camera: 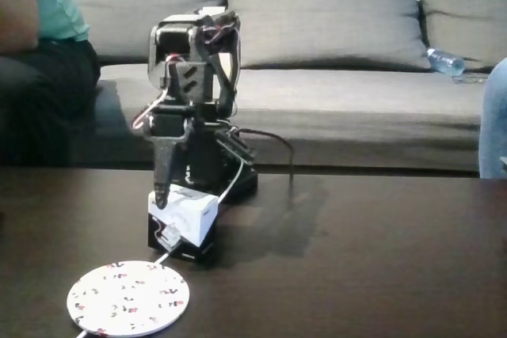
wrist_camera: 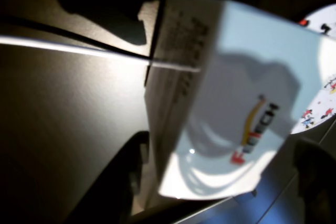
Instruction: Grasp a servo box and put it on the zirlivani.
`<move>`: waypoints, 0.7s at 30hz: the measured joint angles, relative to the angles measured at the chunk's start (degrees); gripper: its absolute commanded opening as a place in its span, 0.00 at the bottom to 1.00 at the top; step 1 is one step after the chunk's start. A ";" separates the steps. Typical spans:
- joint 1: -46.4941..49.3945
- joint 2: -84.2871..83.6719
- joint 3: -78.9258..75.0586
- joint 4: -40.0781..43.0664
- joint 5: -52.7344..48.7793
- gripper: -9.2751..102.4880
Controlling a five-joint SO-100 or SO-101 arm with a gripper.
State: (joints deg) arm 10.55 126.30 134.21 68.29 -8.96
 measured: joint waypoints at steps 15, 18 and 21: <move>-2.99 0.00 0.53 3.69 2.64 0.34; -2.99 0.00 0.53 3.60 2.64 0.34; -2.99 0.00 0.53 3.60 2.64 0.30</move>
State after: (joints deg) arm 7.56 126.30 134.74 71.89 -6.33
